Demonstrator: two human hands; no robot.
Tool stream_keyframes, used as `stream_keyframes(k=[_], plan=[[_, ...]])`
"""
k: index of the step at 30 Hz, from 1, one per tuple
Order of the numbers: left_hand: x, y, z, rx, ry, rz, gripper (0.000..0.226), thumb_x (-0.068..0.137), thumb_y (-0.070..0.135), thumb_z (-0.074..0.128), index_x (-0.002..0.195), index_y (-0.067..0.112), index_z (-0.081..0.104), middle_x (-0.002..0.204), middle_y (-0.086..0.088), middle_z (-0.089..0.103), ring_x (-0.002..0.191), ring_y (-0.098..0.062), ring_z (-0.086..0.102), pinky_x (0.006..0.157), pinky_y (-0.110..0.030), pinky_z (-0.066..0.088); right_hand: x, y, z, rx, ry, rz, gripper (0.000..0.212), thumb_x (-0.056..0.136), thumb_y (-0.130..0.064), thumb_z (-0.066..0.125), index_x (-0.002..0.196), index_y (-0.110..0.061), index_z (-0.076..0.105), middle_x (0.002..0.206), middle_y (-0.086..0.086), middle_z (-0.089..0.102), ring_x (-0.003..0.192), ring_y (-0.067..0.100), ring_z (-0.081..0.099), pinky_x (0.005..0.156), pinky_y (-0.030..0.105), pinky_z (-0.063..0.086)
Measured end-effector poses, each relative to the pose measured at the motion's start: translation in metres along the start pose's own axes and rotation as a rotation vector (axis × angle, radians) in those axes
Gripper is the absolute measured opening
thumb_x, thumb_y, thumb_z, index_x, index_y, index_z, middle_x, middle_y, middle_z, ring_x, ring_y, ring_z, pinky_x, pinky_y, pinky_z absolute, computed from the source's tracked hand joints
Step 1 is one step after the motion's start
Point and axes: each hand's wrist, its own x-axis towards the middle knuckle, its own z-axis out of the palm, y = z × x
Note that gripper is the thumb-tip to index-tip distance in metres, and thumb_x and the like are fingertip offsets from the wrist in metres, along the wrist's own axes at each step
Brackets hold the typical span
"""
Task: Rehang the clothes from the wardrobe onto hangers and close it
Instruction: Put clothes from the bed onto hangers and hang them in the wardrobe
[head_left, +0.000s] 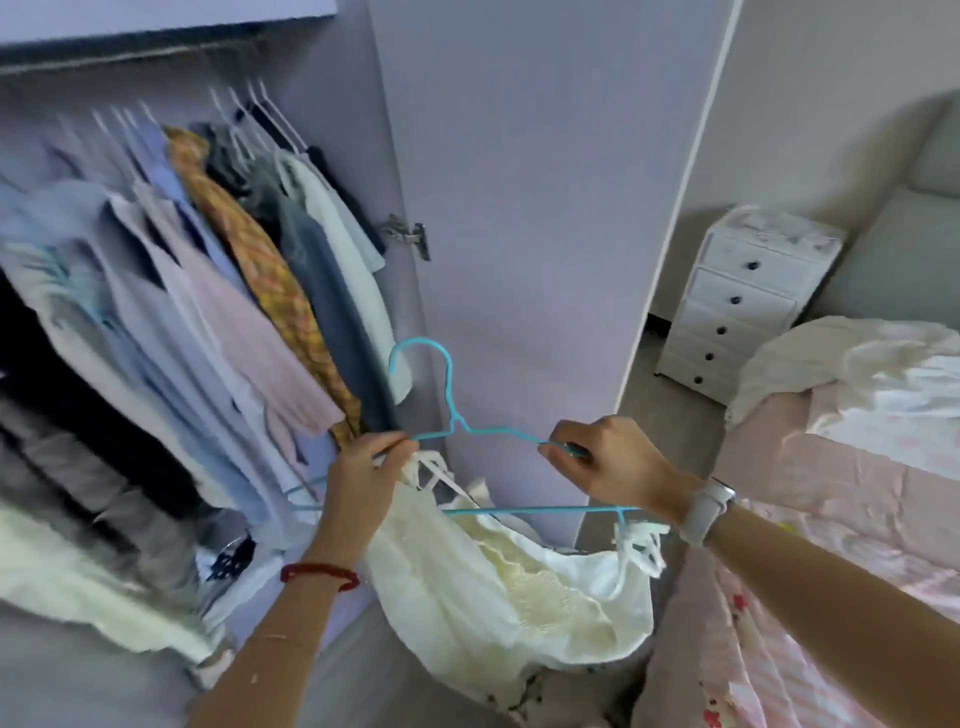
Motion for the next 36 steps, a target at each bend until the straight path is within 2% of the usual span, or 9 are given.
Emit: stream_keyframes(k=[5,8,10,13,18,25,29,33,36], plan=[[-0.02,-0.039,-0.096,0.024,0.237,-0.147,0.007,0.084,0.006,0.064,0.085,0.008,0.07,0.074,0.002,0.062,0.066,-0.001,0.055,0.065,-0.017,0.037,0.066,-0.075,0.041,0.215,-0.14,-0.236,0.01,0.088,-0.021,0.06,0.088,-0.015,0.068,0.049,-0.008,0.037,0.048,0.012,0.029,0.053,0.023,0.033],[-0.03,-0.053,-0.152,-0.022,0.387,-0.214,0.009,0.081,0.005,0.066,0.085,0.012,0.07,0.076,0.004,0.063,0.057,0.013,0.054,0.061,-0.005,0.04,0.099,-0.124,0.056,0.338,-0.222,-0.331,0.013,0.09,-0.02,0.058,0.085,-0.015,0.069,0.051,-0.01,0.044,0.053,0.009,0.04,0.054,0.021,0.032],[-0.033,-0.06,-0.187,0.0,0.525,-0.24,0.009,0.082,0.01,0.067,0.09,0.011,0.072,0.086,0.006,0.064,0.07,0.006,0.057,0.063,-0.002,0.038,0.125,-0.16,0.067,0.402,-0.28,-0.387,0.02,0.091,-0.023,0.054,0.081,-0.013,0.067,0.049,-0.014,0.048,0.052,0.004,0.045,0.056,0.017,0.034],[-0.032,-0.069,-0.236,0.113,0.693,-0.219,0.016,0.087,0.014,0.062,0.098,0.006,0.07,0.097,0.001,0.064,0.089,-0.01,0.054,0.072,0.0,0.032,0.157,-0.224,0.082,0.505,-0.342,-0.418,0.02,0.092,-0.022,0.052,0.081,-0.011,0.064,0.048,-0.012,0.042,0.05,0.007,0.043,0.055,0.026,0.034],[-0.006,-0.091,-0.313,0.337,0.84,-0.243,0.025,0.085,0.026,0.064,0.105,0.012,0.07,0.11,-0.009,0.061,0.086,0.006,0.039,0.079,-0.007,0.028,0.203,-0.297,0.098,0.688,-0.441,-0.426,0.021,0.093,-0.016,0.048,0.078,-0.011,0.063,0.046,-0.009,0.04,0.042,0.003,0.041,0.047,0.017,0.027],[0.044,-0.119,-0.32,0.266,0.816,-0.301,0.017,0.08,0.027,0.069,0.092,0.015,0.074,0.088,0.012,0.055,0.082,-0.007,0.055,0.069,0.004,0.031,0.271,-0.293,0.11,0.746,-0.644,-0.354,0.032,0.095,-0.018,0.043,0.066,-0.022,0.056,0.033,-0.01,0.036,0.034,0.005,0.03,0.043,0.017,0.024],[0.064,-0.13,-0.327,0.218,0.794,-0.35,0.021,0.083,0.028,0.066,0.098,0.014,0.072,0.105,-0.003,0.062,0.09,-0.01,0.055,0.085,-0.017,0.039,0.284,-0.3,0.125,0.774,-0.647,-0.331,0.033,0.095,-0.019,0.044,0.063,-0.023,0.054,0.034,-0.009,0.034,0.035,0.005,0.028,0.042,0.016,0.024],[0.075,-0.134,-0.34,0.243,0.871,-0.338,0.026,0.085,0.031,0.064,0.105,0.016,0.07,0.112,-0.003,0.06,0.091,-0.009,0.053,0.076,-0.01,0.033,0.285,-0.318,0.138,0.866,-0.662,-0.288,0.031,0.094,-0.015,0.042,0.066,-0.021,0.053,0.034,-0.012,0.035,0.035,0.005,0.029,0.041,0.017,0.024],[0.076,-0.139,-0.356,0.283,0.921,-0.359,0.032,0.084,0.037,0.063,0.108,0.017,0.069,0.117,-0.001,0.062,0.103,-0.015,0.057,0.083,-0.018,0.036,0.282,-0.338,0.145,0.932,-0.687,-0.271,0.03,0.095,-0.015,0.04,0.068,-0.019,0.052,0.034,-0.011,0.037,0.031,0.005,0.033,0.037,0.011,0.023]])
